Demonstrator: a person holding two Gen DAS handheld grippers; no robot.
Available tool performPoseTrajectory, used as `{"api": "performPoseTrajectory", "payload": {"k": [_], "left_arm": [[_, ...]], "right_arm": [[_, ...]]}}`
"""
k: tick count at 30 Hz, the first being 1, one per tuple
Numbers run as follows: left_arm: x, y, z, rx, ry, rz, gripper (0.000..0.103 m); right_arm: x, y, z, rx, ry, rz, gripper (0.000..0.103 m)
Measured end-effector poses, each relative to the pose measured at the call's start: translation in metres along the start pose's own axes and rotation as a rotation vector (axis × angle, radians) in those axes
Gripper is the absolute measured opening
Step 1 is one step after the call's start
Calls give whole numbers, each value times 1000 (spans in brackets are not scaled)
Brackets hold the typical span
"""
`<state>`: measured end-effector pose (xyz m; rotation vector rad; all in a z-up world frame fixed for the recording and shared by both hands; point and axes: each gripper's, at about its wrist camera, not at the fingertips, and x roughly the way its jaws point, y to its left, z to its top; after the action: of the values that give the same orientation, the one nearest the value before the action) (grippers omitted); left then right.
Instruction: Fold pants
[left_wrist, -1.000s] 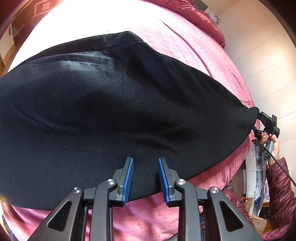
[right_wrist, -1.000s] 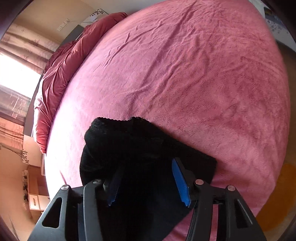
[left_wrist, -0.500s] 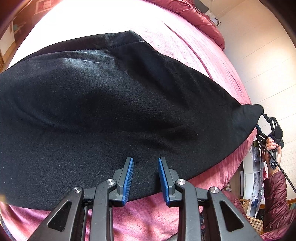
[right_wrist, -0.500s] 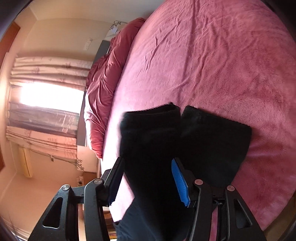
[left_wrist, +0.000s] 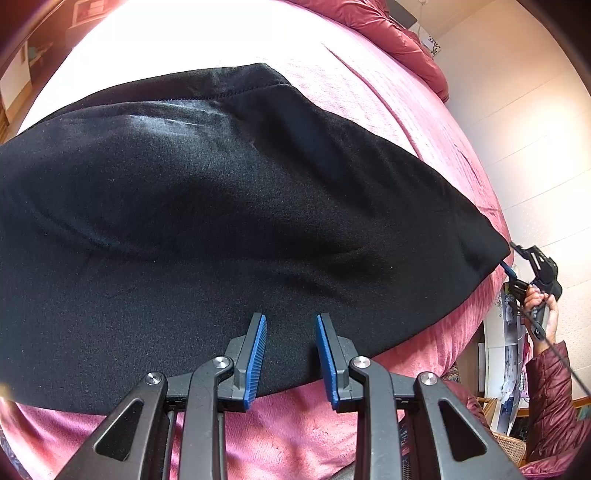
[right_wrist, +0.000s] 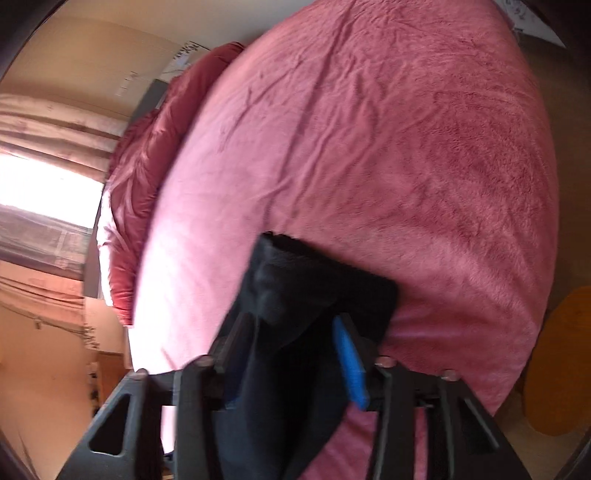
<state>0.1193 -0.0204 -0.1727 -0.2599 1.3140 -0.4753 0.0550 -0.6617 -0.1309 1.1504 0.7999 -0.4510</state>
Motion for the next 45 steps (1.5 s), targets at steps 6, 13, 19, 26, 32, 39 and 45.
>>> {"api": "performPoseTrajectory", "payload": {"k": [6,13,19,26,32,39,45], "left_arm": [[-1,-1,2,7,1,16,28],[3,-2,1,6,-2,12,28],[3,1,2,-4,-5,15,28],[0,-2,-1,17,-28,29,28],[-1,-1,-3,22,-52,40,28],[-2,-1,-6,31,-66,65,28],[0,-2,-8,32,-87,97,28]], "right_arm": [[-23,29,-2,-168,-41,-103,9],[0,-4,-2,-148,15,-250,8],[9,-10,-2,-160,-4,-226,9],[-33,-7,-1,-203,-94,-334,50],[-30,62,-3,-423,-98,-313,50],[66,93,9,-521,22,-573,47],[74,95,19,-504,16,-500,8]]}}
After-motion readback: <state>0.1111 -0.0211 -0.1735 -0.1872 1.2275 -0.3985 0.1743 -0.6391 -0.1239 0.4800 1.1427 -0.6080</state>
